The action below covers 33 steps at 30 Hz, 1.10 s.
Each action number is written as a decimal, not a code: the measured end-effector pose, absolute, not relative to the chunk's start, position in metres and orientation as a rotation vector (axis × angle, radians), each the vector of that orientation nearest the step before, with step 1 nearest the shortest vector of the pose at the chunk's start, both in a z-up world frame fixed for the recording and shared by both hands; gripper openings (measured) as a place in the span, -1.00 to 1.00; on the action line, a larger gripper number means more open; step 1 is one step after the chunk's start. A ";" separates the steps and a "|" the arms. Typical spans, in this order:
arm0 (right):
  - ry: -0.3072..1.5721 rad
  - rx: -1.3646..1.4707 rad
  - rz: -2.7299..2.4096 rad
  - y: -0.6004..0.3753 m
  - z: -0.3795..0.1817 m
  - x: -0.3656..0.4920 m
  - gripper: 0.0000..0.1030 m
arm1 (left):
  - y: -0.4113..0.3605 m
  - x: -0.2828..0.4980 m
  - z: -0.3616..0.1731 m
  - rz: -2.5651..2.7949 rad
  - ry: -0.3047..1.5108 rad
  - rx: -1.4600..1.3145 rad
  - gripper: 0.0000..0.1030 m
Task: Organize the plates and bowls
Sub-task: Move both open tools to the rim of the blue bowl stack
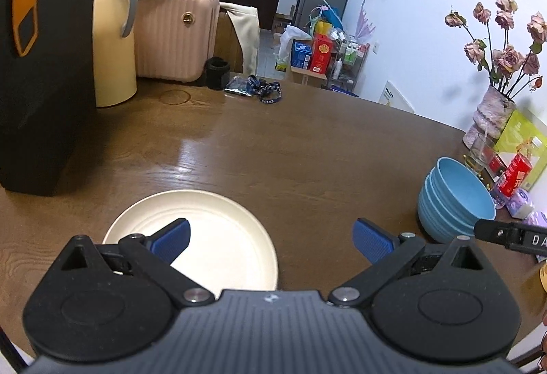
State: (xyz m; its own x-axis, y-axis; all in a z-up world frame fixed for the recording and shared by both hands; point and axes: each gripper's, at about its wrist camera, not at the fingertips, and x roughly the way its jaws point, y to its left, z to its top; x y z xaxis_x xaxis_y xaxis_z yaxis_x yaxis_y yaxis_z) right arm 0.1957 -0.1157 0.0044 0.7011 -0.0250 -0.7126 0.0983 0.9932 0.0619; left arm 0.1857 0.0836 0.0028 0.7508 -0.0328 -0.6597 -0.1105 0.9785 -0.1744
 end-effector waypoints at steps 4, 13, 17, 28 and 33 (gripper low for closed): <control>0.789 0.141 -0.093 -0.144 0.006 0.213 1.00 | 0.066 0.203 0.006 0.037 0.730 -0.190 1.00; 0.807 0.210 -0.168 -0.207 -0.002 0.247 1.00 | 0.019 0.249 0.006 -0.005 0.781 -0.161 1.00; 0.819 0.257 -0.196 -0.237 -0.009 0.261 1.00 | -0.005 0.270 0.005 -0.021 0.806 -0.136 1.00; 0.874 0.363 -0.224 -0.308 -0.043 0.296 1.00 | -0.072 0.330 0.000 -0.059 0.876 -0.079 1.00; 0.907 0.389 -0.225 -0.329 -0.058 0.312 1.00 | -0.107 0.354 -0.008 -0.077 0.924 -0.062 1.00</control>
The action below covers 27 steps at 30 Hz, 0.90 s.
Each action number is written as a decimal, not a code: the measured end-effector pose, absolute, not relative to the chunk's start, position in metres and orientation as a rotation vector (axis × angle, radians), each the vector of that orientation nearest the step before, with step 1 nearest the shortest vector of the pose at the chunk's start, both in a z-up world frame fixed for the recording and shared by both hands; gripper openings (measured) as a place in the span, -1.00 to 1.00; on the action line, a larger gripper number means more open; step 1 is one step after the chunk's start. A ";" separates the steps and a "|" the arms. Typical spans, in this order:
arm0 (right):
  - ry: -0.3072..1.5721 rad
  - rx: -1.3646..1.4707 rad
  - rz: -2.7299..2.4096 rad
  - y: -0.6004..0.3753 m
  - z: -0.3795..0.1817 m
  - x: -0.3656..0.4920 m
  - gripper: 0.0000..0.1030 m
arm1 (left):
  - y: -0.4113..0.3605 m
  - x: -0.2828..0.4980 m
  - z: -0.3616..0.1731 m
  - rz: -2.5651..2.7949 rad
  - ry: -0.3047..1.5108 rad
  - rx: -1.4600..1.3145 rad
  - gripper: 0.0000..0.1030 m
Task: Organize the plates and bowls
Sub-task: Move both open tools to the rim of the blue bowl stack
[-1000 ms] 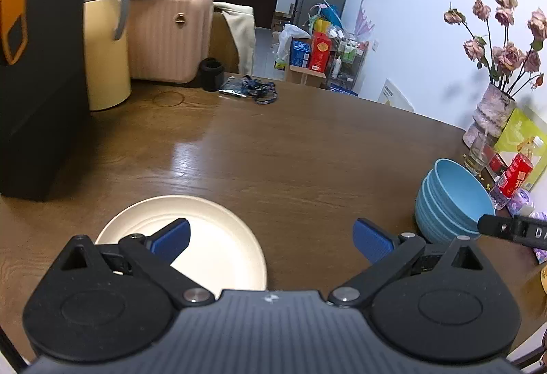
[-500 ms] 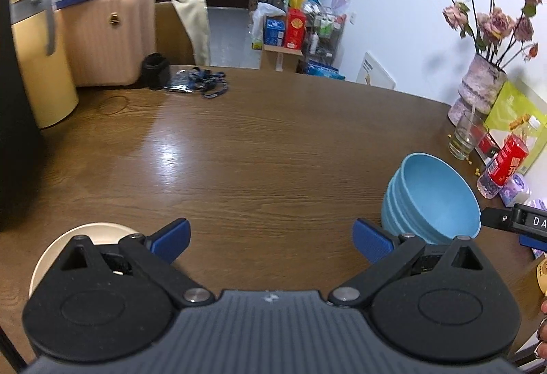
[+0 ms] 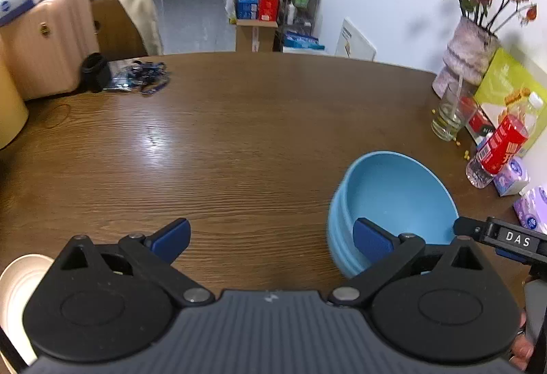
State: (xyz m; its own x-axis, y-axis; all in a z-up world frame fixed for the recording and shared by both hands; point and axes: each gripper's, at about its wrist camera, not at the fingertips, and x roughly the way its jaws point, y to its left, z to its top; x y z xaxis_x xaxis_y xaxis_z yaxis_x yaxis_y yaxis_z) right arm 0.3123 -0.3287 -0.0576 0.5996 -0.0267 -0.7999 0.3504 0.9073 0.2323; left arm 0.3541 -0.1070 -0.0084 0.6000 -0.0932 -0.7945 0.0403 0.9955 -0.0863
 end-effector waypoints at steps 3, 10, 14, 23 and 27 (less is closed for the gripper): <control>0.928 0.392 -0.216 -0.335 -0.065 0.321 1.00 | -0.124 0.368 -0.016 -0.078 0.956 -0.052 1.00; 0.982 0.391 -0.166 -0.342 -0.083 0.340 0.97 | -0.152 0.396 -0.038 -0.067 1.022 -0.053 1.00; 1.002 0.389 -0.137 -0.342 -0.090 0.349 0.93 | -0.160 0.408 -0.053 -0.057 1.069 -0.068 1.00; 1.045 0.411 -0.098 -0.344 -0.108 0.360 0.76 | -0.168 0.427 -0.080 -0.034 1.152 -0.093 0.89; 1.074 0.416 -0.085 -0.345 -0.116 0.365 0.63 | -0.170 0.433 -0.090 -0.037 1.184 -0.111 0.70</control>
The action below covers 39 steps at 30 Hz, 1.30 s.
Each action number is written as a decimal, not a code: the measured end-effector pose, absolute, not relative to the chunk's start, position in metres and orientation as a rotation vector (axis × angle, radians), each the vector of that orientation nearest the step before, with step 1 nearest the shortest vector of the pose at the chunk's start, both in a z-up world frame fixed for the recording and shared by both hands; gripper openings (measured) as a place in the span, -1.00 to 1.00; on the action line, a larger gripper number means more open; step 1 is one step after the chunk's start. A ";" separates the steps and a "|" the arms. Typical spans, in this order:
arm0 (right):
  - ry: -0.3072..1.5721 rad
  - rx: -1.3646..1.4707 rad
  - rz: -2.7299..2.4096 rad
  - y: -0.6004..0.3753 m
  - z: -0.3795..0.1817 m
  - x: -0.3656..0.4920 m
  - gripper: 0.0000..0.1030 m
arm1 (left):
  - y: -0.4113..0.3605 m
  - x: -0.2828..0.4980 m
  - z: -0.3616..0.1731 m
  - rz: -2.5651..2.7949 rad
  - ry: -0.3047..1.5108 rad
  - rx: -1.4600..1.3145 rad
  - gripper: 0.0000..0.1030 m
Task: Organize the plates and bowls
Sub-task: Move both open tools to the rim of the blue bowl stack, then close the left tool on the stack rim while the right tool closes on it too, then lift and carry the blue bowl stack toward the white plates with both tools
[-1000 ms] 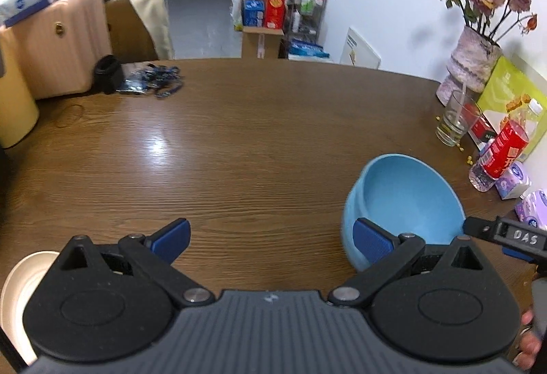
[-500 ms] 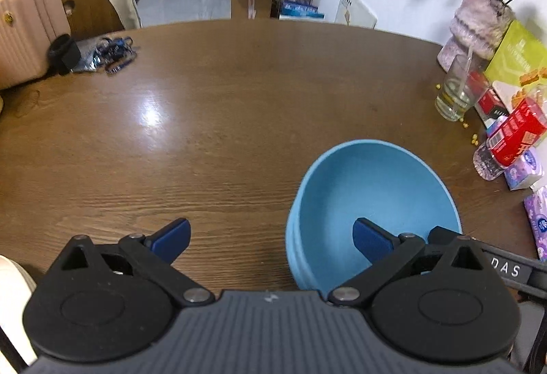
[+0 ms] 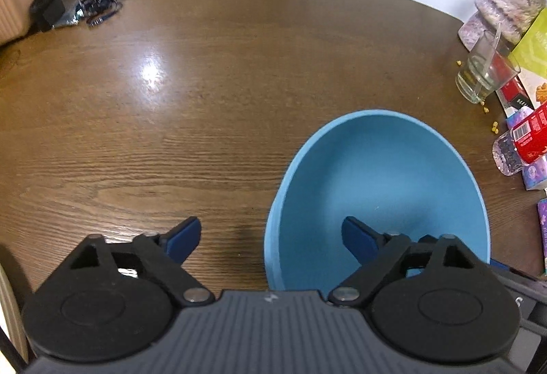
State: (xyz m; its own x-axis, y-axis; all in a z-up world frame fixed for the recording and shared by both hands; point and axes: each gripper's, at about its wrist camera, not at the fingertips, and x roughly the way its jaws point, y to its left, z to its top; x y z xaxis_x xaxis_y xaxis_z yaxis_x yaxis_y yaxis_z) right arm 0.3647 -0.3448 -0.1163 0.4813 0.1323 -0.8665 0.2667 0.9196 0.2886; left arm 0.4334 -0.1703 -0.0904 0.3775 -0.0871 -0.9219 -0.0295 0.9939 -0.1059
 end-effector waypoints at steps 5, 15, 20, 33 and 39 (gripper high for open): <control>1.081 0.434 -0.046 -0.345 -0.122 0.369 0.52 | -0.170 0.439 -0.100 -0.047 1.220 -0.139 0.50; 1.088 0.506 0.042 -0.339 -0.129 0.374 -0.07 | -0.171 0.445 -0.107 -0.099 1.238 -0.201 0.37; 1.075 0.527 0.074 -0.337 -0.128 0.374 -0.35 | -0.173 0.445 -0.104 -0.151 1.230 -0.230 -0.01; 1.073 0.535 0.077 -0.338 -0.130 0.372 -0.36 | -0.177 0.438 -0.102 -0.137 1.223 -0.211 -0.04; 1.067 0.535 0.086 -0.337 -0.128 0.370 -0.37 | -0.175 0.433 -0.099 -0.128 1.211 -0.209 -0.05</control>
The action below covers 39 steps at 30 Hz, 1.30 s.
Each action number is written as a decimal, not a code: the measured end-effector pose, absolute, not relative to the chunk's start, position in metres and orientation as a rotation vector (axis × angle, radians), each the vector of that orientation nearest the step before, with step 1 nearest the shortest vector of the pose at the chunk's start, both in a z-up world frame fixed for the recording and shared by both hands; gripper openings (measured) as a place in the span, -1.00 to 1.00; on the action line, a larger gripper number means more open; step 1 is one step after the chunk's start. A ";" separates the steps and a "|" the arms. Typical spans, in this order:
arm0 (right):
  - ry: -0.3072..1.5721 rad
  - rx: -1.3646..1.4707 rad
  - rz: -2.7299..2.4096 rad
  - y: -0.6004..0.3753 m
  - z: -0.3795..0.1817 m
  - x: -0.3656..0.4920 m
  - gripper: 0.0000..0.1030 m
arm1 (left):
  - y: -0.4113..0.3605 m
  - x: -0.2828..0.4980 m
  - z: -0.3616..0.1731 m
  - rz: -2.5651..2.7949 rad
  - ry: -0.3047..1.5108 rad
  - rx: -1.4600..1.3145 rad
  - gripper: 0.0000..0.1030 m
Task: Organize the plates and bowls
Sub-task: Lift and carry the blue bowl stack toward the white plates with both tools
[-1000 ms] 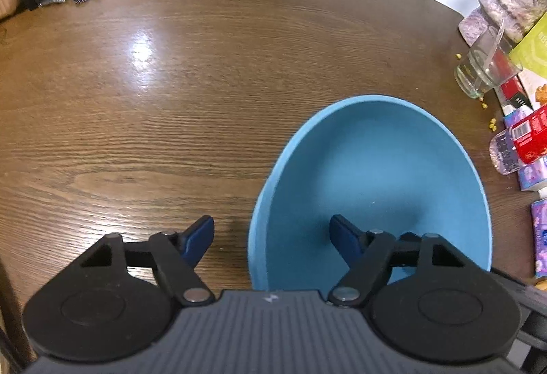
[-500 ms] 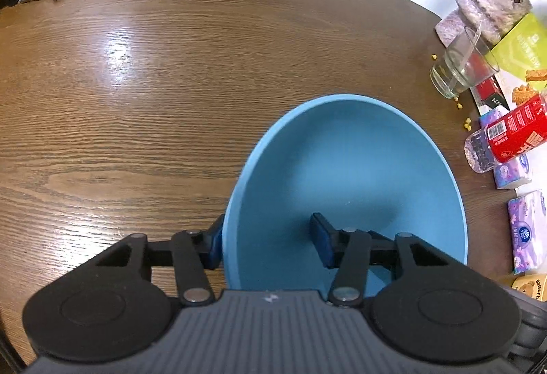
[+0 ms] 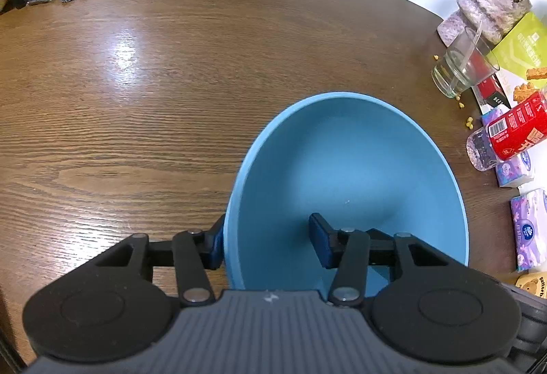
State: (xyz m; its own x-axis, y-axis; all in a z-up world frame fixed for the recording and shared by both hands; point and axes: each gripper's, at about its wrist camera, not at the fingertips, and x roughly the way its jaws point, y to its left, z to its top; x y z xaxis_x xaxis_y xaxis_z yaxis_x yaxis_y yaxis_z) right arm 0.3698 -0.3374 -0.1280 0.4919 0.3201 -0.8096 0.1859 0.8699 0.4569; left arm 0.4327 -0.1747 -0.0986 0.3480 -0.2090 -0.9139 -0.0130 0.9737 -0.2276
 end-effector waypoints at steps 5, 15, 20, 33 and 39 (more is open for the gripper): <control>1.053 0.532 0.098 -0.338 -0.124 0.366 -0.37 | -0.173 0.428 -0.092 -0.122 1.193 -0.207 -0.05; 1.018 0.505 0.116 -0.331 -0.108 0.355 -0.37 | -0.165 0.414 -0.074 -0.115 1.151 -0.223 -0.05; 1.003 0.494 0.127 -0.322 -0.098 0.346 -0.37 | -0.154 0.403 -0.065 -0.107 1.130 -0.228 -0.05; 0.982 0.439 0.184 -0.265 -0.073 0.323 -0.37 | -0.100 0.361 -0.044 -0.055 1.093 -0.267 -0.05; 0.987 0.407 0.232 -0.234 -0.066 0.316 -0.37 | -0.070 0.342 -0.036 -0.007 1.078 -0.292 -0.05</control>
State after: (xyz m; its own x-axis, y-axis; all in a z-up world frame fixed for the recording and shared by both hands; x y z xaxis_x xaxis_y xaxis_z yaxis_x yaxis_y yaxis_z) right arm 0.3159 -0.2336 -0.0657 0.5355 0.3702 -0.7591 -0.0070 0.9007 0.4343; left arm 0.3424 -0.0698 -0.0365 0.4769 -0.1476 -0.8664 -0.1358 0.9616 -0.2386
